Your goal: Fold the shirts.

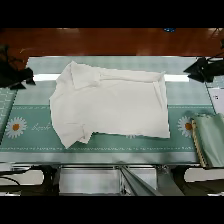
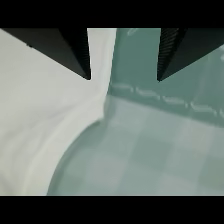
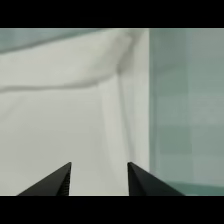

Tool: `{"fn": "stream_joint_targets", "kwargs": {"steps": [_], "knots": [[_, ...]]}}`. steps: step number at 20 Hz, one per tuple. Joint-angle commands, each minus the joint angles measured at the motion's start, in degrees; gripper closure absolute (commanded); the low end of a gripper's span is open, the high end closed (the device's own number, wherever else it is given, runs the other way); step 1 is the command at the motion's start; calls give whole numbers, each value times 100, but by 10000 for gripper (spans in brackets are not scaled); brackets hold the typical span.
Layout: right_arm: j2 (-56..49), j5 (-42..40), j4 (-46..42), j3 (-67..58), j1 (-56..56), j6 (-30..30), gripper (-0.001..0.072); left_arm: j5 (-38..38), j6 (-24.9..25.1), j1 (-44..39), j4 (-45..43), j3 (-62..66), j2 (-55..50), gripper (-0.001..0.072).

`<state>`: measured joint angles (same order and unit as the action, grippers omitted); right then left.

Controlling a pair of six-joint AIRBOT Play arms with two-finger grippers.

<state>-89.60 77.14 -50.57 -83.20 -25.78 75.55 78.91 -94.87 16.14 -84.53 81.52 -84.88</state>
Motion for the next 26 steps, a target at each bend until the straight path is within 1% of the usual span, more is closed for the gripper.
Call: {"fn": "stream_joint_targets", "kwargs": {"steps": [1, 2, 3, 4, 5, 6, 7, 8, 9, 10, 11, 15, 17, 19, 22, 24, 25, 26], "knots": [[1123, -170, -413, 1659, -94, -227, 317, 691, 737, 885, 1246, -1740, 874, 202], [1543, -284, 249, 2358, -96, -831, 316, 761, 1073, 1226, 1897, -2232, 1043, 202], [1965, -367, 885, 3010, -96, -1270, 315, 767, 1412, 1631, 2726, -2743, 1185, 202], [2330, -479, 1311, 3530, -96, -1508, 305, 761, 1733, 1989, 3438, -3158, 1276, 202], [2677, -616, 1528, 3989, -96, -1585, 305, 758, 2020, 2326, 3941, -3526, 1333, 202], [2944, -667, 1569, 4310, -96, -1582, 305, 741, 2096, 2577, 3956, -3792, 1349, 201], [3165, -649, 1565, 4559, -96, -1580, 304, 673, 2100, 2730, 3727, -3969, 1346, 199], [3373, -649, 1576, 4784, -94, -1572, 298, 560, 2214, 2798, 3460, -4111, 1346, 198], [3541, -643, 1615, 4953, -94, -1556, 297, 389, 2284, 2796, 3244, -4240, 1346, 198], [3694, -649, 1620, 5066, -94, -1469, 297, 199, 2380, 2761, 3224, -4369, 1346, 198], [3825, -662, 1624, 5130, -94, -1394, 297, 9, 2376, 2704, 3244, -4476, 1346, 198], [4205, -691, 1615, 5130, -94, -1235, 299, -590, 2365, 2304, 3235, -4662, 1228, 198], [4269, -688, 1611, 5130, -94, -1150, 299, -988, 2146, 2033, 3250, -4662, 1156, 199], [4269, -688, 1609, 5130, -94, -1032, 299, -1311, 2081, 1663, 3265, -4662, 1115, 199], [4269, -691, 1604, 5130, -94, -901, 300, -1508, 2068, 1145, 3377, -4660, 933, 200], [4269, -986, 1506, 5099, -216, -680, 300, -1504, 2070, 841, 3416, -4658, 730, 211], [4269, -1150, 1453, 5099, -485, -605, 300, -1491, 2072, 754, 3416, -4651, 651, 397], [4269, -1182, 1231, 5101, -804, -520, 300, -1482, 2081, 713, 3418, -4645, 625, 691]]}}
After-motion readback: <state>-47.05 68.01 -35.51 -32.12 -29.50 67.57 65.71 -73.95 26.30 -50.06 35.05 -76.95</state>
